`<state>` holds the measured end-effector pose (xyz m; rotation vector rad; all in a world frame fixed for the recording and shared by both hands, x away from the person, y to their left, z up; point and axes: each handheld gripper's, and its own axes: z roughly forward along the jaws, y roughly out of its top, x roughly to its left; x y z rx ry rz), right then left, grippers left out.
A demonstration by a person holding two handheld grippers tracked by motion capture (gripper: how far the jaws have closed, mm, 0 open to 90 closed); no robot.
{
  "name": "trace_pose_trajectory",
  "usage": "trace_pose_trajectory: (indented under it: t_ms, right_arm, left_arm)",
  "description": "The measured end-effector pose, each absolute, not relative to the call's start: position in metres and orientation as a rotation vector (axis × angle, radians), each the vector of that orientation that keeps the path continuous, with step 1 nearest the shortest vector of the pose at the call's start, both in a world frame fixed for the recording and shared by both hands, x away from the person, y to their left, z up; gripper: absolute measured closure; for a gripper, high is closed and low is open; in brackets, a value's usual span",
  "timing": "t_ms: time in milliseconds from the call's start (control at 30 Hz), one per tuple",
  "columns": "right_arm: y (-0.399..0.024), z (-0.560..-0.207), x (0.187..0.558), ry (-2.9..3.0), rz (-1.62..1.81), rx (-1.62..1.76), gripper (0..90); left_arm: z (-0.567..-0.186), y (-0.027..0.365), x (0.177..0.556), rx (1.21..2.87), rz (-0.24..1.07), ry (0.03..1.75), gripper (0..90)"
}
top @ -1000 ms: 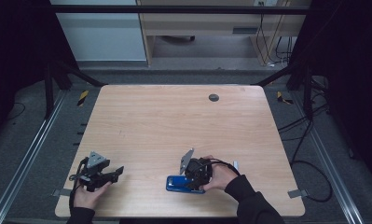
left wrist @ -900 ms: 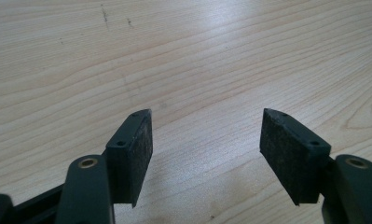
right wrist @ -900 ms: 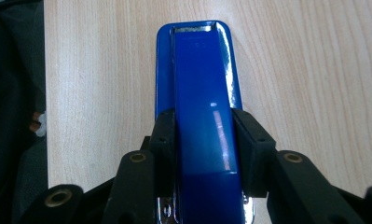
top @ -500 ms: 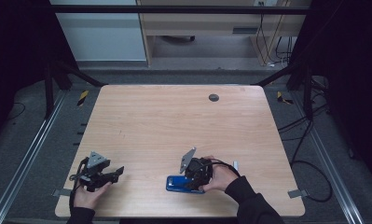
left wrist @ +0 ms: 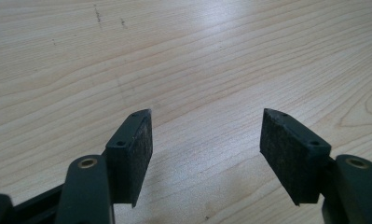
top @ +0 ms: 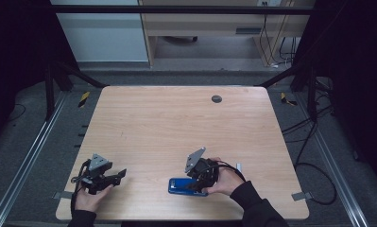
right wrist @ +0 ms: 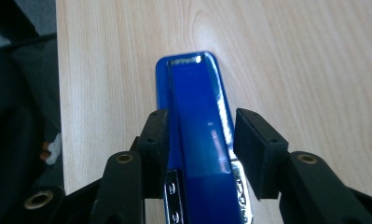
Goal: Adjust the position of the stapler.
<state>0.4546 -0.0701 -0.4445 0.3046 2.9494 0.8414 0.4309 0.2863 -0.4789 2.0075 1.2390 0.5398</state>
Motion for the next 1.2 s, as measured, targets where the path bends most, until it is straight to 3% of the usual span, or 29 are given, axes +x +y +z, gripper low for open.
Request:
trace_pose_trajectory:
  t_ms: [167, 767, 1200]
  right_arm:
    - [-0.063, -0.455, 0.461, 3.016, 0.756, 0.307, 62.1]
    - [-0.051, -0.461, 0.463, 3.058, 0.598, 0.181, 65.1]
    - [-0.057, -0.457, 0.467, 3.033, 0.668, 0.066, 65.9]
  left_arm:
    - [-0.479, 0.286, 0.431, 2.006, 0.539, 1.238, 34.4]
    - [-0.480, 0.286, 0.431, 2.015, 0.533, 1.235, 34.4]
    - [-0.480, 0.286, 0.432, 2.019, 0.533, 1.233, 34.4]
